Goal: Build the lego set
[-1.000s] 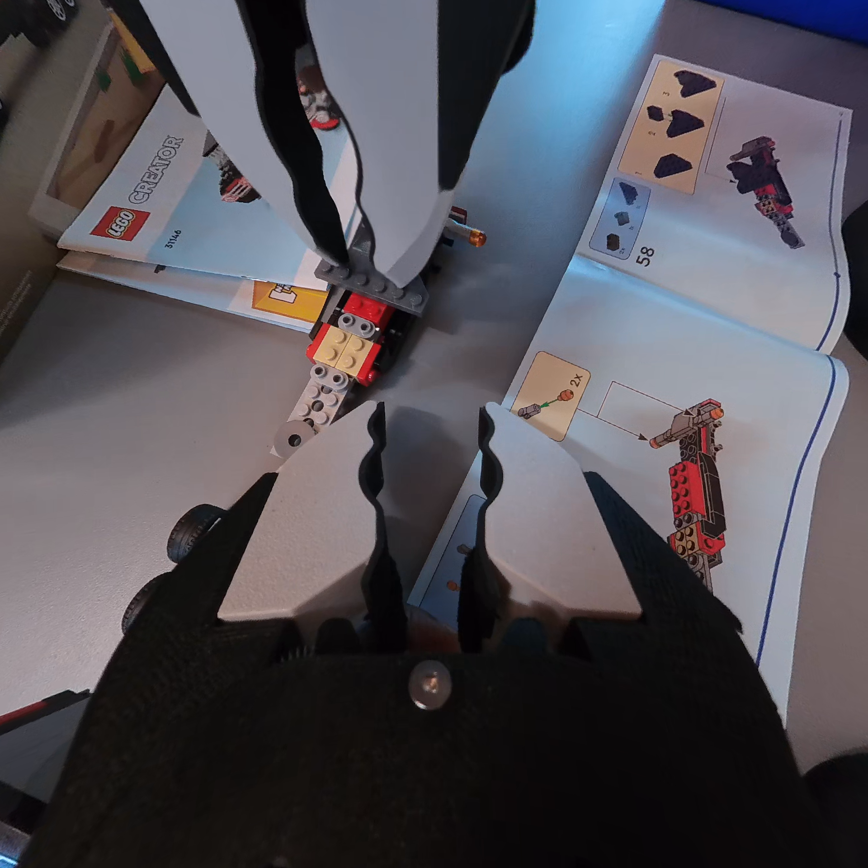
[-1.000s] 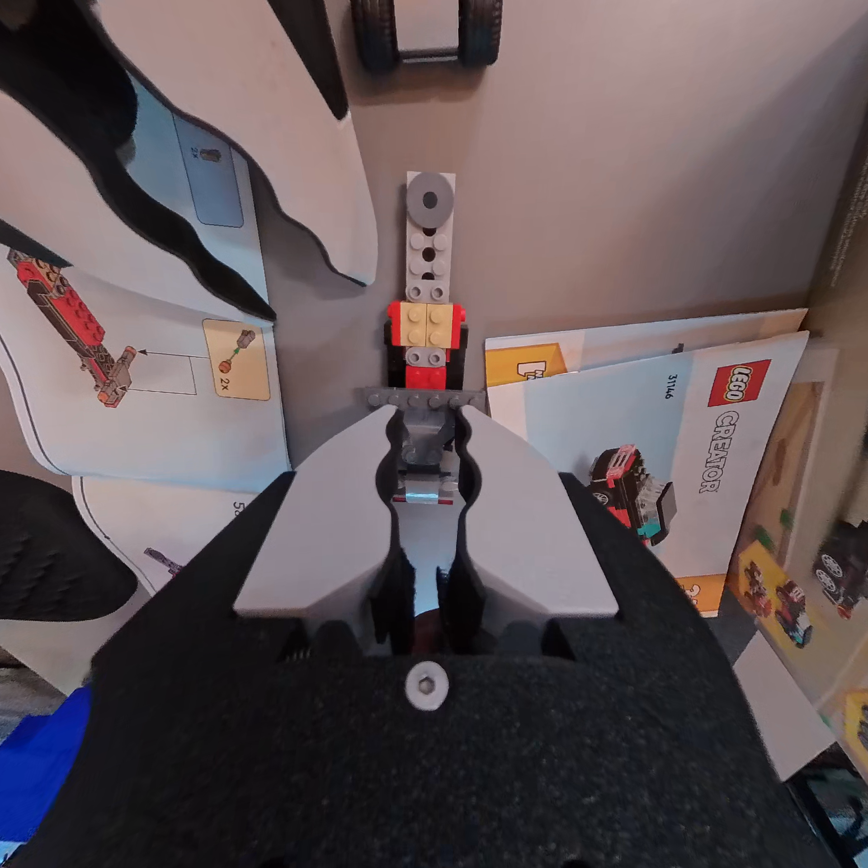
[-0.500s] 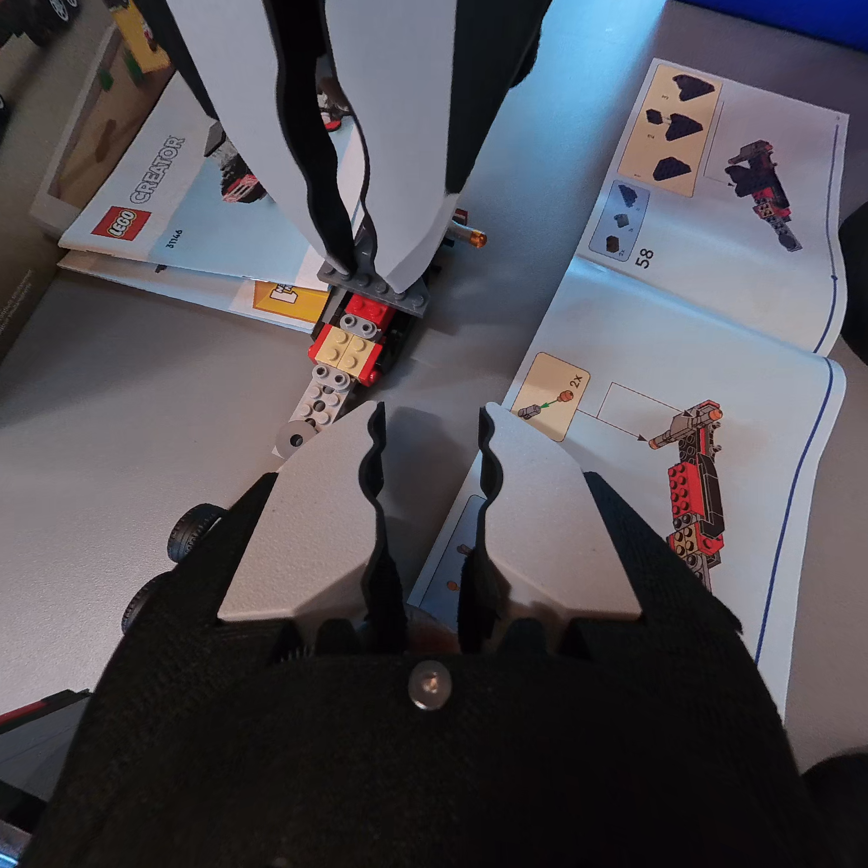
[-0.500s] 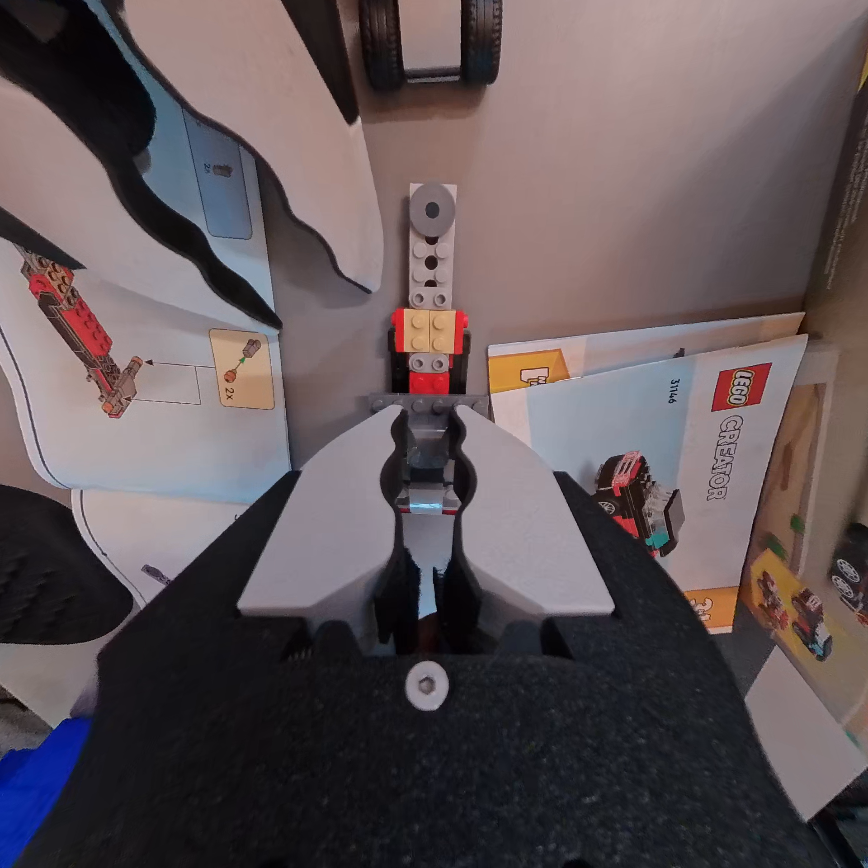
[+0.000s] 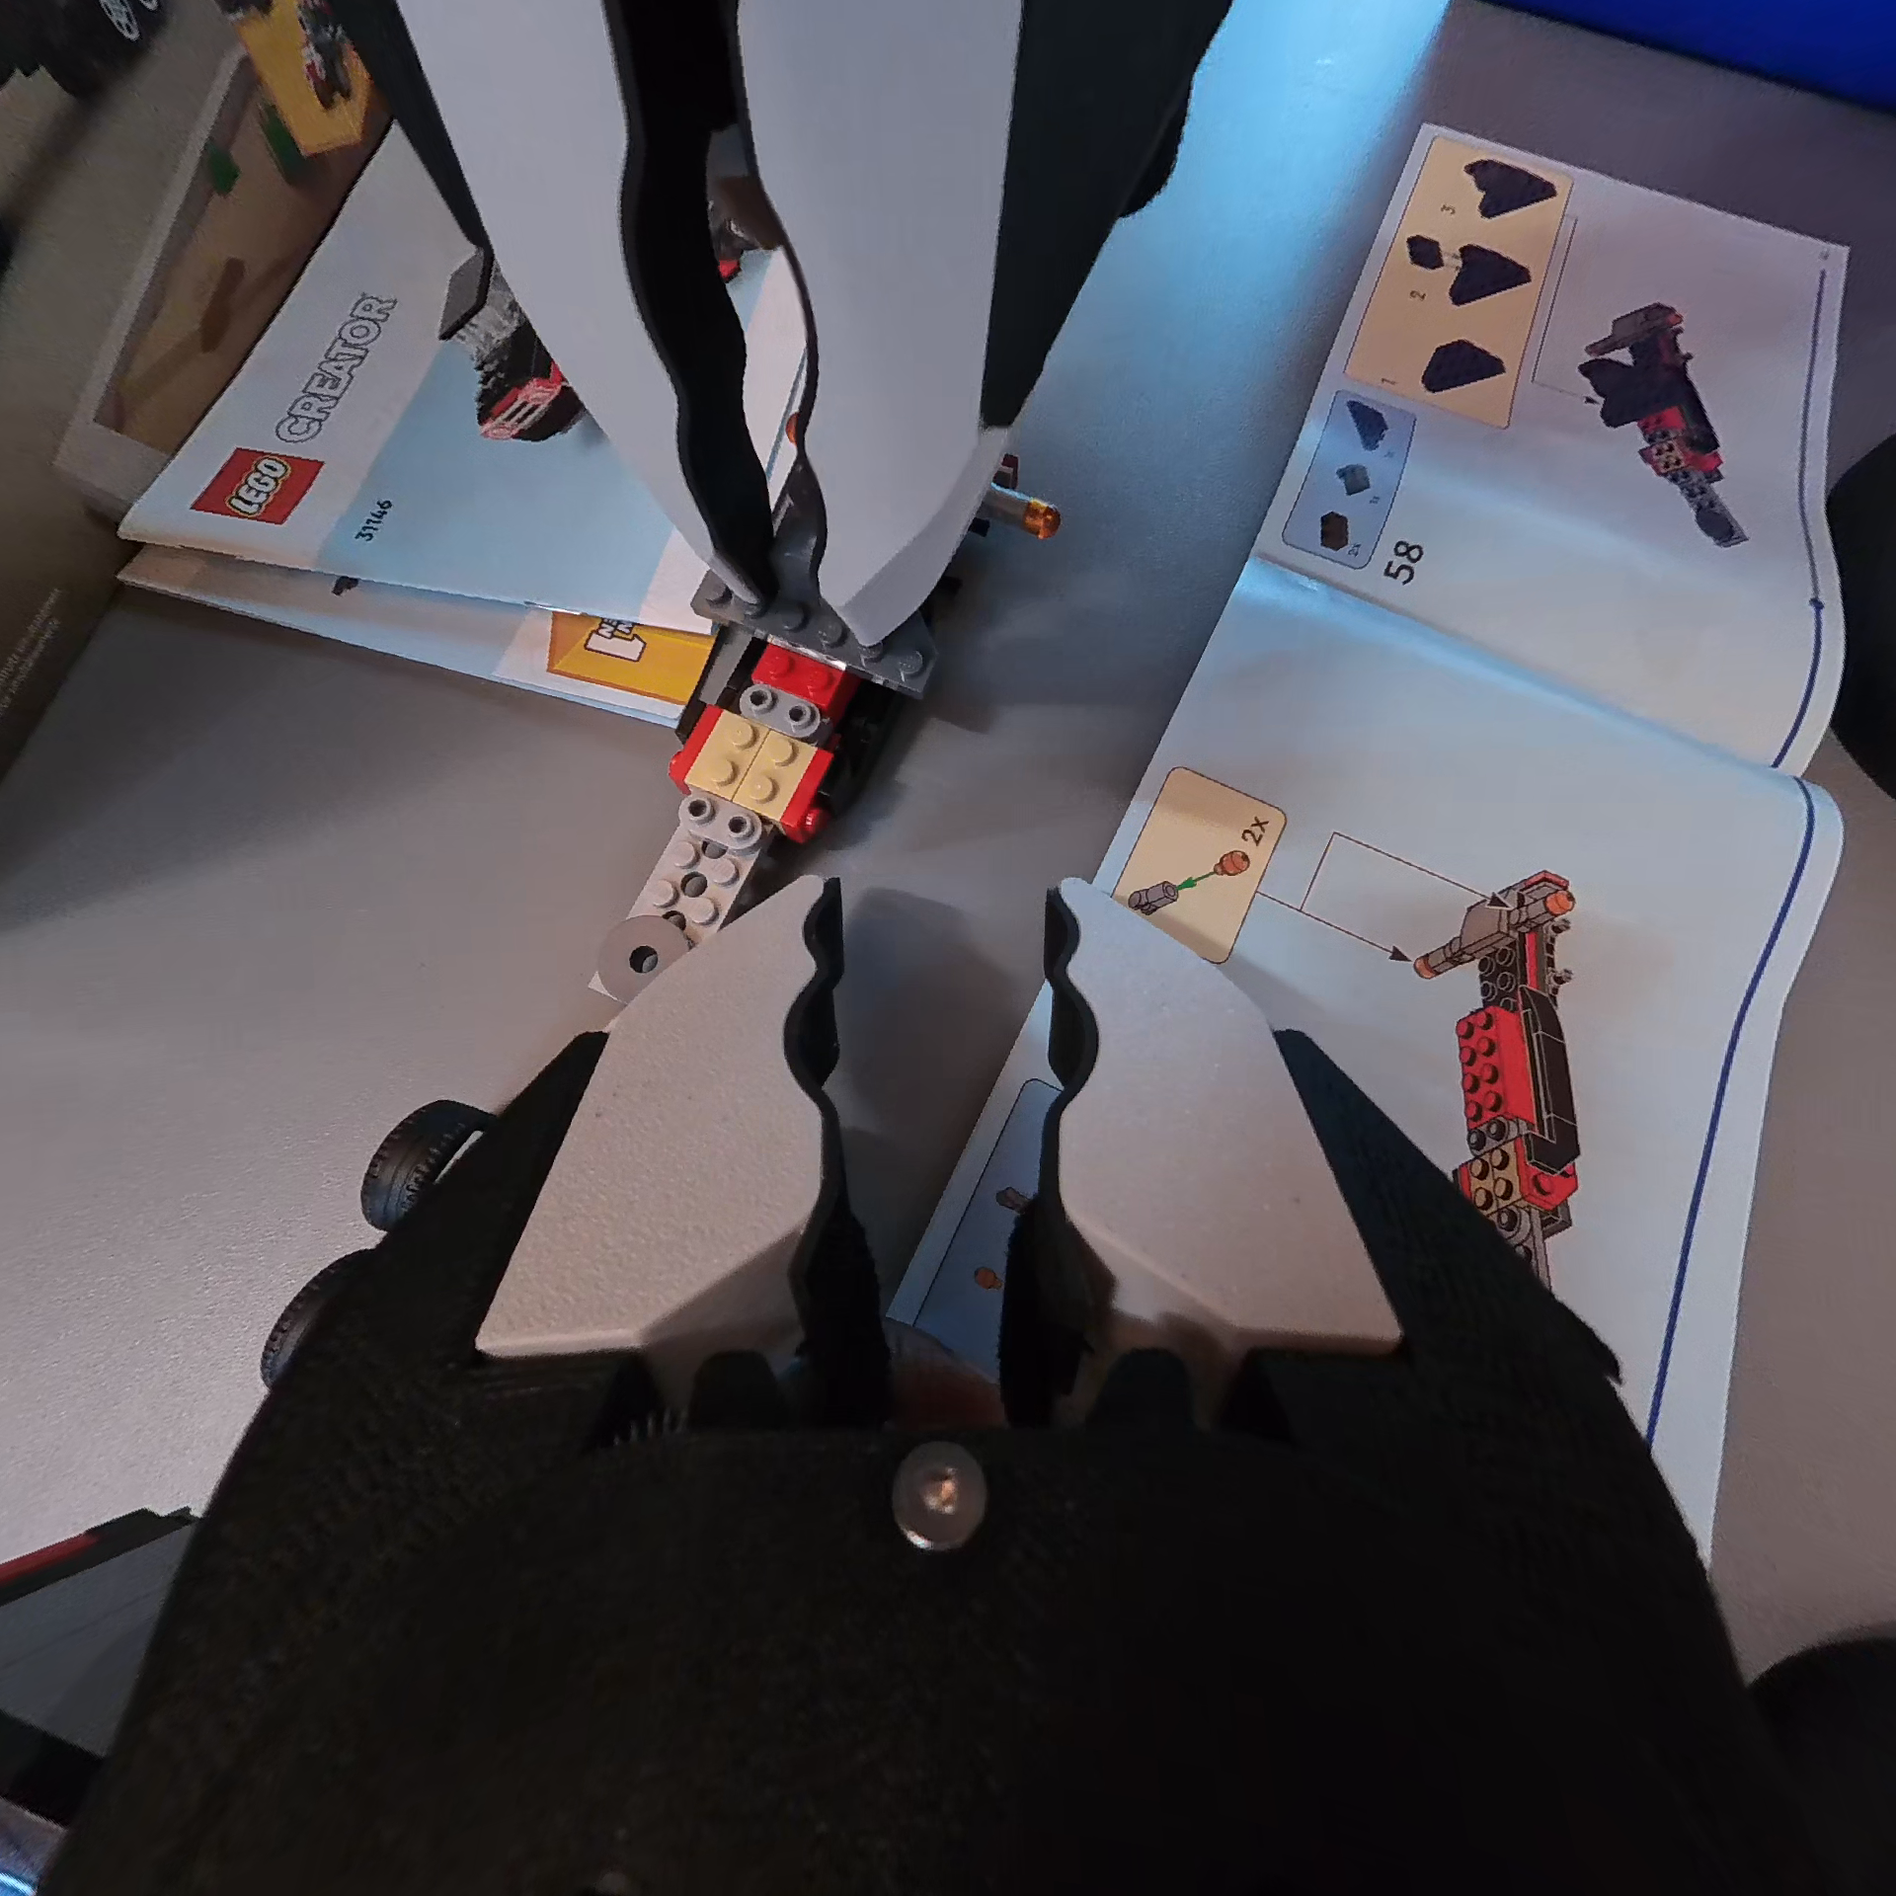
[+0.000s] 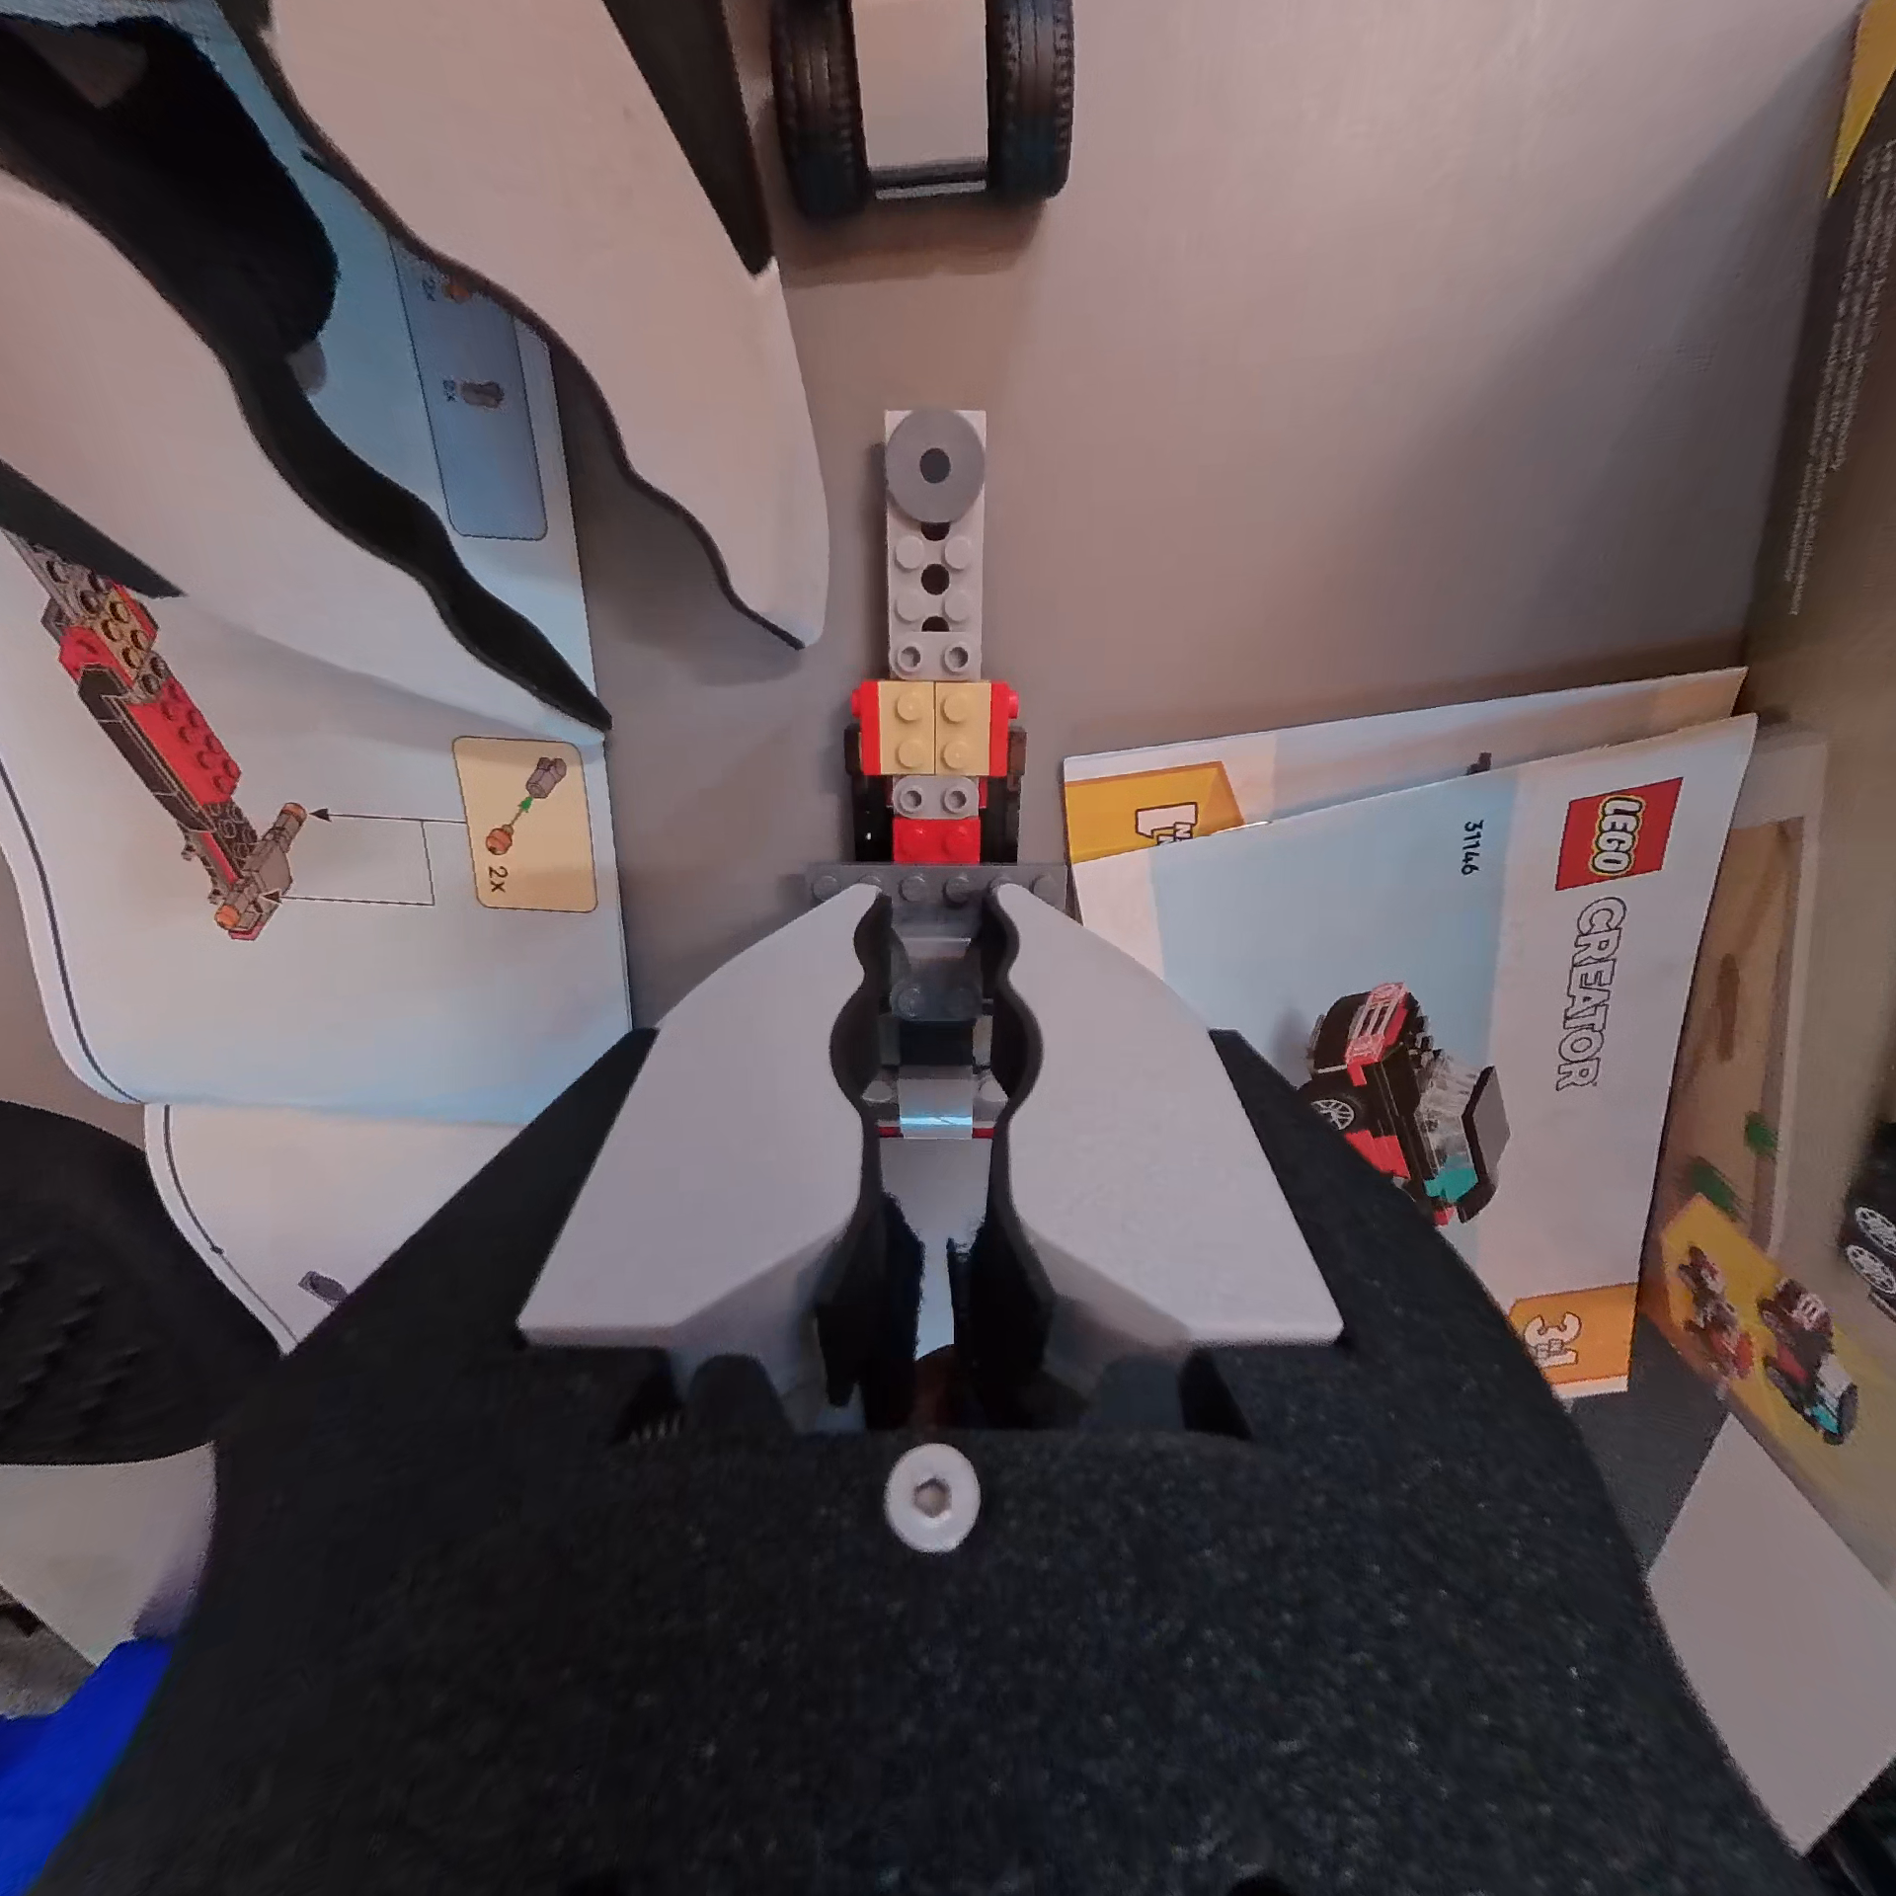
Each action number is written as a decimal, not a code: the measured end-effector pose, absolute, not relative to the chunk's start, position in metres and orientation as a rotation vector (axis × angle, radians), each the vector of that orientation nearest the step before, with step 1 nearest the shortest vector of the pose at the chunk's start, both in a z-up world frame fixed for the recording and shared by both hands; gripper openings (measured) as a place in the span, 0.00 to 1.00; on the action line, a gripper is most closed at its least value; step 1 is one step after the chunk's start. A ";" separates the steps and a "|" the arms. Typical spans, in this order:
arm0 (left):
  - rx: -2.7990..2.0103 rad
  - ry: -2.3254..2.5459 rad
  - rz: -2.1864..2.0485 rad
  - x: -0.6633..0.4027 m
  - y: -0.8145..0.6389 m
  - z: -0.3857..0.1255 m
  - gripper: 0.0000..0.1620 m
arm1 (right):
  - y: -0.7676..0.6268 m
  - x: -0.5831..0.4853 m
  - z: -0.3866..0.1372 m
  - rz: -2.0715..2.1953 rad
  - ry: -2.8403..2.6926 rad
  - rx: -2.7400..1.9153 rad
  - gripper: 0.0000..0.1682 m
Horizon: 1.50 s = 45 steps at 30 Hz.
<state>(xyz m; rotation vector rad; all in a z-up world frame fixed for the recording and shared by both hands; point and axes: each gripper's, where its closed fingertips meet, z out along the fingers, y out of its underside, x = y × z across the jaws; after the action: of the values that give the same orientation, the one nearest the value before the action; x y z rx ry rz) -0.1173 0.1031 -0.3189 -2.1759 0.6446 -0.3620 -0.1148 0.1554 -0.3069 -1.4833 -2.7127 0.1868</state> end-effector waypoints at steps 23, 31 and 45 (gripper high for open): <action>-2.192 0.650 -0.364 -0.117 0.103 -0.321 0.23 | 0.156 -0.115 -0.307 0.247 -2.697 -1.484 0.10; -2.193 0.653 -0.361 -0.117 0.102 -0.322 0.23 | 0.156 -0.115 -0.308 0.215 -2.715 -1.494 0.10; -2.202 0.670 -0.348 -0.117 0.101 -0.324 0.23 | 0.159 -0.120 -0.281 0.305 -2.713 -1.557 0.19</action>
<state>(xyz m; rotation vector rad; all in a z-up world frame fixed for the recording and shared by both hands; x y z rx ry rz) -0.1165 0.1014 -0.3239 -2.2024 0.6696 -0.3482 -0.1203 0.1586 -0.2814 -1.5568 -2.7132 0.3047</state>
